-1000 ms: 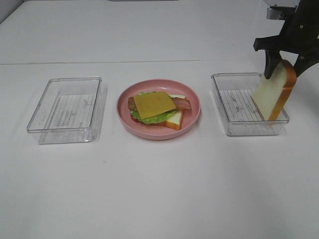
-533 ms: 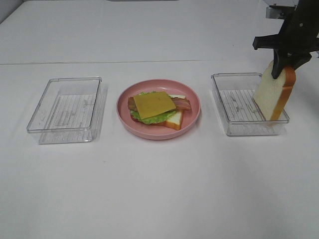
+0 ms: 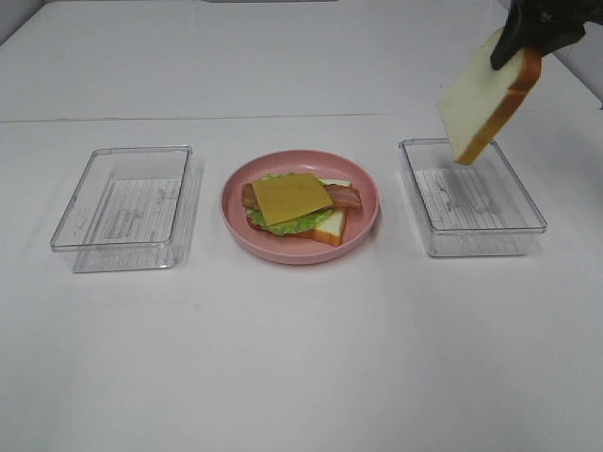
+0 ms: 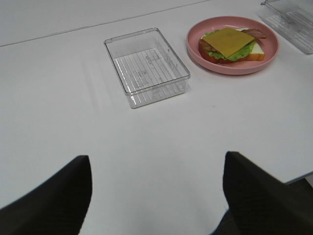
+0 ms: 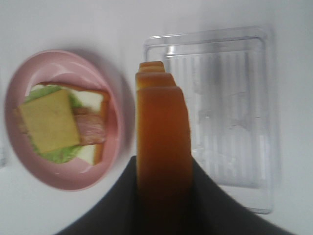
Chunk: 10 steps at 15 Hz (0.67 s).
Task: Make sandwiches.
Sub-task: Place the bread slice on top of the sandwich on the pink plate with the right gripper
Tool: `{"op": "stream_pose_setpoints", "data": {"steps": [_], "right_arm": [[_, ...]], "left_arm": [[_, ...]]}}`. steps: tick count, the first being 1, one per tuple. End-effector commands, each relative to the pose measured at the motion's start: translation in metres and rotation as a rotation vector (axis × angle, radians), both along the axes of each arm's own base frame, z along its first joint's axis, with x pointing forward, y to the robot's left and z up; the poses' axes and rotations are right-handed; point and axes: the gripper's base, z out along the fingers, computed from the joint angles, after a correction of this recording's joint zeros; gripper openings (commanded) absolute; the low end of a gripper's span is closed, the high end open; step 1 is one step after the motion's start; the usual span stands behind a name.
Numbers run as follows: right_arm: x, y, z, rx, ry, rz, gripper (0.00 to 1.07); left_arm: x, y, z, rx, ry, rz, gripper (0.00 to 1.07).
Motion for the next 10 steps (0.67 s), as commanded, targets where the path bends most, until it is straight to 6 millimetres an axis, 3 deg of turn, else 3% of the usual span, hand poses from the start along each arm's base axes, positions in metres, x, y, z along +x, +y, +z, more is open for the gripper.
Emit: {"op": "stream_pose_setpoints", "data": {"steps": [1,5,6,7,8,10], "right_arm": [[-0.004,0.032,0.004,0.148,0.007,0.08,0.0],[-0.002,0.073,-0.013,0.328,-0.022,0.09,0.0],[-0.002,0.08,-0.023,0.363,-0.02,0.087,0.0],[-0.001,0.084,-0.047,0.424,0.015,0.055,0.0],[-0.001,0.084,-0.047,0.424,0.015,0.055,0.0],[0.001,0.09,-0.072,0.498,0.053,0.036,0.0]], "left_arm": [[-0.002,0.0,-0.001,-0.011,-0.027,0.001,0.72],[-0.002,0.0,-0.001,-0.011,-0.027,0.001,0.72],[-0.002,0.0,-0.001,-0.011,-0.027,0.001,0.72],[-0.002,0.0,-0.001,-0.011,-0.027,0.001,0.72],[-0.002,0.0,-0.001,-0.011,-0.027,0.001,0.72],[-0.002,0.0,-0.001,-0.011,-0.027,0.001,0.72]]}}
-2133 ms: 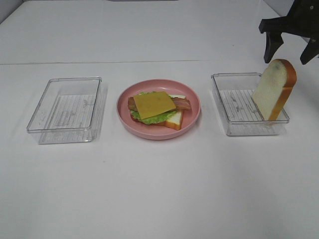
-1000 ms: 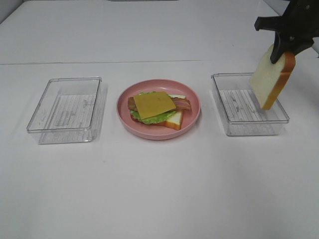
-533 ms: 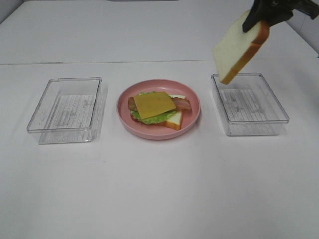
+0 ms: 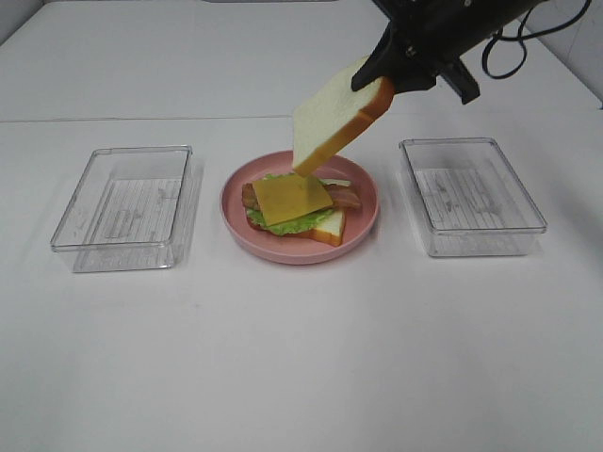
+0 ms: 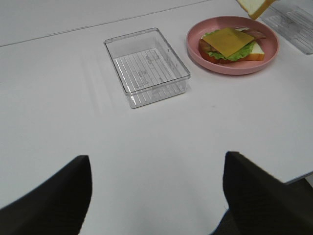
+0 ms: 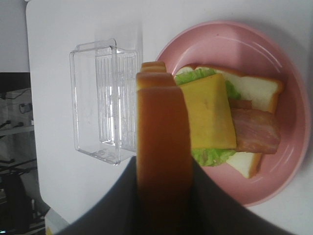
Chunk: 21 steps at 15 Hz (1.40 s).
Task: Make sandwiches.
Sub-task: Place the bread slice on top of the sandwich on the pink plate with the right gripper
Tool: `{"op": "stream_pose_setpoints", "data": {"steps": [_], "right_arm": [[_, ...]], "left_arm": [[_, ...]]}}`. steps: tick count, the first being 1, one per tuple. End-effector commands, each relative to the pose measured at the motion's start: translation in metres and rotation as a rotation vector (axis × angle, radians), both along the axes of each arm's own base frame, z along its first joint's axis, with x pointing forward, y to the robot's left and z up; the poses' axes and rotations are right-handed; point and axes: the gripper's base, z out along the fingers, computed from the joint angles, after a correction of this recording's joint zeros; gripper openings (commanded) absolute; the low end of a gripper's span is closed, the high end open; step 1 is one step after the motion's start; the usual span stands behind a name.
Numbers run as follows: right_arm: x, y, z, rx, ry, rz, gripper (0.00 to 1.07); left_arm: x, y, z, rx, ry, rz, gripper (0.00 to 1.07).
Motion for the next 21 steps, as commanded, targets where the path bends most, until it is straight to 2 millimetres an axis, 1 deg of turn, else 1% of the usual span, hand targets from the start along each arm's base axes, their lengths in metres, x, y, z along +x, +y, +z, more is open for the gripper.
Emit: {"op": "stream_pose_setpoints", "data": {"steps": [1,2,3,4,6,9,14,15,19,20,21], "right_arm": [[0.004,0.009,-0.027,0.119,0.045,-0.018,0.0],[0.008,0.016,-0.046,0.235,0.075,-0.027,0.0],[0.01,0.018,-0.049,0.258,0.077,-0.029,0.0],[0.014,0.021,-0.058,0.325,0.095,-0.051,0.0],[0.015,0.022,-0.068,0.339,0.118,-0.05,0.0],[0.016,0.023,-0.094,0.337,0.184,-0.05,0.0],[0.017,0.024,-0.111,0.351,0.225,-0.067,0.0],[0.017,0.024,-0.117,0.349,0.241,-0.067,0.0],[0.015,0.023,-0.12,0.31,0.249,-0.057,0.0],[0.014,0.022,-0.121,0.296,0.262,-0.059,0.05],[0.013,0.021,-0.123,0.277,0.272,-0.056,0.13]], "left_arm": [[-0.002,0.0,-0.001,-0.011,-0.027,0.001,0.72],[-0.002,0.0,-0.001,-0.011,-0.027,0.001,0.72],[-0.002,0.0,-0.001,-0.011,-0.027,0.001,0.72],[-0.002,0.0,-0.001,-0.011,-0.027,0.001,0.72],[-0.002,0.0,-0.001,-0.011,-0.027,0.001,0.72],[-0.002,0.0,-0.001,-0.011,-0.027,0.001,0.72],[-0.002,0.0,-0.001,-0.011,-0.027,0.001,0.72],[-0.002,0.0,-0.001,-0.011,-0.027,0.001,0.72],[-0.002,0.0,-0.001,-0.011,-0.027,0.001,0.72],[-0.002,0.0,-0.001,-0.011,-0.027,0.001,0.72],[-0.002,0.0,-0.001,-0.011,-0.027,0.001,0.72]]}}
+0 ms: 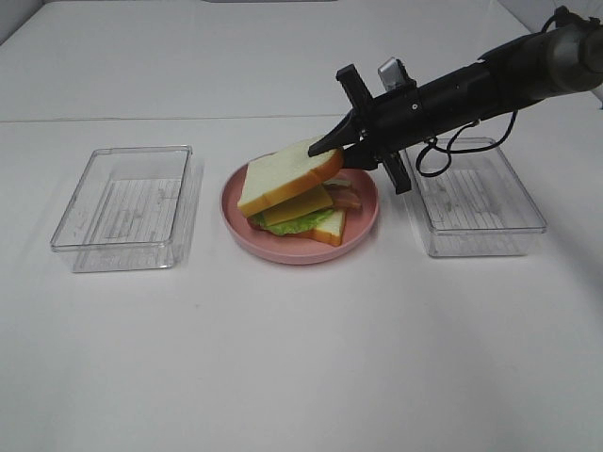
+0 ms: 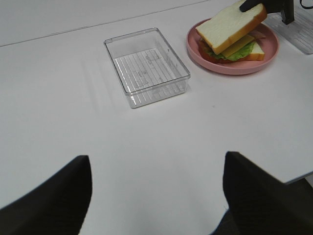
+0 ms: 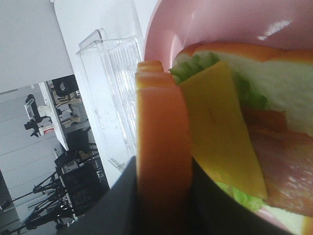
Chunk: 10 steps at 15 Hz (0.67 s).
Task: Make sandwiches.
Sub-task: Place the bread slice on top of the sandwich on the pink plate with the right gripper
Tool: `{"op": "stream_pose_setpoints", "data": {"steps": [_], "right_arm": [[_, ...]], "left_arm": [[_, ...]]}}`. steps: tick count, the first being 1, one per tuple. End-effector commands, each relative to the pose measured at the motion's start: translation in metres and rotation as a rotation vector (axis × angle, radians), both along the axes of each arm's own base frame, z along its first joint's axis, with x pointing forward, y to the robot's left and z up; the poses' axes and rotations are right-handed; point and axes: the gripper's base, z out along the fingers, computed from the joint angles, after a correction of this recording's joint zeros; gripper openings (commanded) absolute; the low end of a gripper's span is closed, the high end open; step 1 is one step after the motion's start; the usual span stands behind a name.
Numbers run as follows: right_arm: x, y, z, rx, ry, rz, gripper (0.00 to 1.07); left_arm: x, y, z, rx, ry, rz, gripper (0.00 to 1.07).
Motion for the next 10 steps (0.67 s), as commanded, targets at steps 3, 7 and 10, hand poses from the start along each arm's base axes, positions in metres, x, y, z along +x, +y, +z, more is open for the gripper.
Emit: {"op": "stream_pose_setpoints", "data": {"steps": [3,7,10], "right_arm": [[-0.003,-0.001,-0.003,-0.028,0.028,0.021,0.46],[-0.004,-0.004,0.01,-0.077,-0.042,0.072,0.78],[-0.004,-0.007,0.015,-0.144,-0.066,0.107,0.8]], "left_arm": [[-0.002,0.0,-0.001,-0.011,-0.027,0.001,0.72],[-0.002,0.0,-0.001,-0.011,-0.027,0.001,0.72],[-0.002,0.0,-0.001,-0.011,-0.027,0.001,0.72]]}}
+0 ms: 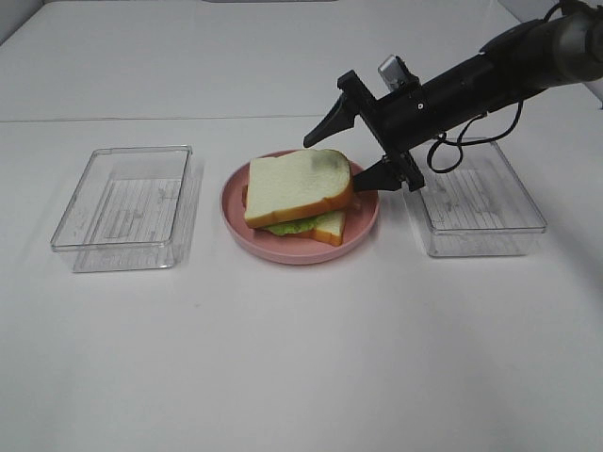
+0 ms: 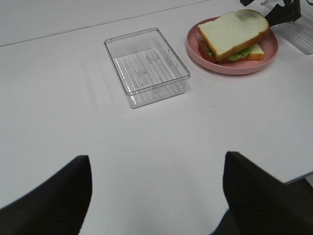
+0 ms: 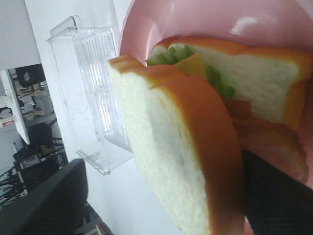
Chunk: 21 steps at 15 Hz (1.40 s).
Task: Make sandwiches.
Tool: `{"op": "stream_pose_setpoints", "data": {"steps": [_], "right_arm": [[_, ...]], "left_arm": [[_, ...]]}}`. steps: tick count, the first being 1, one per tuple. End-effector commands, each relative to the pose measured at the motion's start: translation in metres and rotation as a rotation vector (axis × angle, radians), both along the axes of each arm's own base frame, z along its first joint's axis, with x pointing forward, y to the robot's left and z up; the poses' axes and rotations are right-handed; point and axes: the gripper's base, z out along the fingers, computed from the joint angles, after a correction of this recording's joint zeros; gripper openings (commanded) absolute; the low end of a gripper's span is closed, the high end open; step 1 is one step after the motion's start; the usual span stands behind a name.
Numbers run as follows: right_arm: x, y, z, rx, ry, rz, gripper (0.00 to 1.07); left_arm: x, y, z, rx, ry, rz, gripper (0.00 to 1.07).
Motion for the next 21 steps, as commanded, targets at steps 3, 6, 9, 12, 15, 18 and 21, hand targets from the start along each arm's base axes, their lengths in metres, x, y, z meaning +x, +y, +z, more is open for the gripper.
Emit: {"op": "stream_pose_setpoints", "data": {"steps": [3,6,9,12,15,18,21], "right_arm": [[-0.002,-0.013,0.028,-0.19,-0.081,0.076,0.8],[-0.011,-0.029,0.063,-0.382,-0.174,0.142,0.8],[-0.024,-0.04,0.099,-0.491,-0.241,0.188,0.8],[-0.066,-0.062,0.182,-0.66,-0.349,0.233,0.8],[-0.115,-0.077,0.239,-0.736,-0.455,0.185,0.8],[-0.173,-0.088,0.264,-0.738,-0.521,0.152,0.8],[-0.242,-0.099,0.259,-0.737,-0.543,0.142,0.8]], "left_arm": [[-0.002,0.0,-0.001,-0.011,-0.027,0.001,0.72],[-0.002,0.0,-0.001,-0.011,-0.027,0.001,0.72],[-0.002,0.0,-0.001,-0.011,-0.027,0.001,0.72],[-0.002,0.0,-0.001,-0.011,-0.027,0.001,0.72],[-0.002,0.0,-0.001,-0.01,-0.027,0.001,0.72],[-0.002,0.0,-0.001,0.004,-0.032,-0.008,0.72],[-0.002,0.0,-0.001,0.004,-0.032,-0.008,0.72]]}}
